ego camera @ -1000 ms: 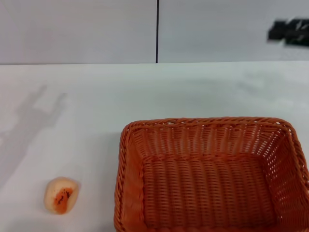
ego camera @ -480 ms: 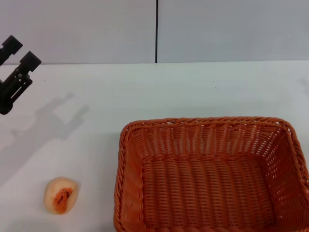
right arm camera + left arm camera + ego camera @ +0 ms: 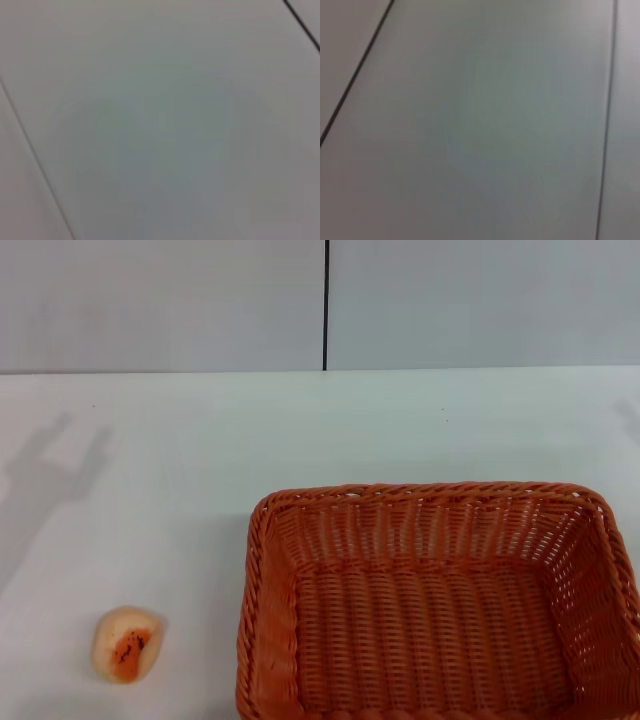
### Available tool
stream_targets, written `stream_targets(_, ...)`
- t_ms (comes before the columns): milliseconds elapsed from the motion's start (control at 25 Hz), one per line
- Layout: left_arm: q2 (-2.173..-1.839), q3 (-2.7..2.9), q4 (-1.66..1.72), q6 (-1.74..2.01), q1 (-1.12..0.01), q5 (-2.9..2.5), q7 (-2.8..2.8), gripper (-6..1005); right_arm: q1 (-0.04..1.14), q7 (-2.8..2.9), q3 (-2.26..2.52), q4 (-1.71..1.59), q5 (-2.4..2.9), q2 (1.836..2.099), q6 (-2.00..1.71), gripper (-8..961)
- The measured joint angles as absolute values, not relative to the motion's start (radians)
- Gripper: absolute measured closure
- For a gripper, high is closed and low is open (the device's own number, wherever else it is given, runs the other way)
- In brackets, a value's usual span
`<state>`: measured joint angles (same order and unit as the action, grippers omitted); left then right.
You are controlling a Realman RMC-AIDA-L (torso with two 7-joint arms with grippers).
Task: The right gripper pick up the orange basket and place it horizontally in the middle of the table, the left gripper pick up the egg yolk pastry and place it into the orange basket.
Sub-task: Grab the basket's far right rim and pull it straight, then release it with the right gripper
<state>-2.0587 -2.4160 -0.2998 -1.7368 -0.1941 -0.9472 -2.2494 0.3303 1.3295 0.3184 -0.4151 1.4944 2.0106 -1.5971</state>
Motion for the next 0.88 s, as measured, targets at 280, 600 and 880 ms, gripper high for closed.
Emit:
stream_targets(280, -2.063, -2.455, -0.296, -1.713, -0.210, -0.944, -2.181, 399, 0.344, 1.325, 0.317, -0.414, 1.490, 2.012, -1.570, 416)
stream_targets(600, -2.062, -2.537, -0.226, -1.673, -0.259, -0.942, -2.152, 402, 0.368, 1.325, 0.322, -0.421, 1.491, 2.021, -1.543, 411)
stream_targets(880, -2.066, -2.632, -0.157, -1.654, -0.279, -0.895, -2.139, 500, 0.380, 1.329, 0.312, -0.423, 1.476, 2.039, -1.497, 406)
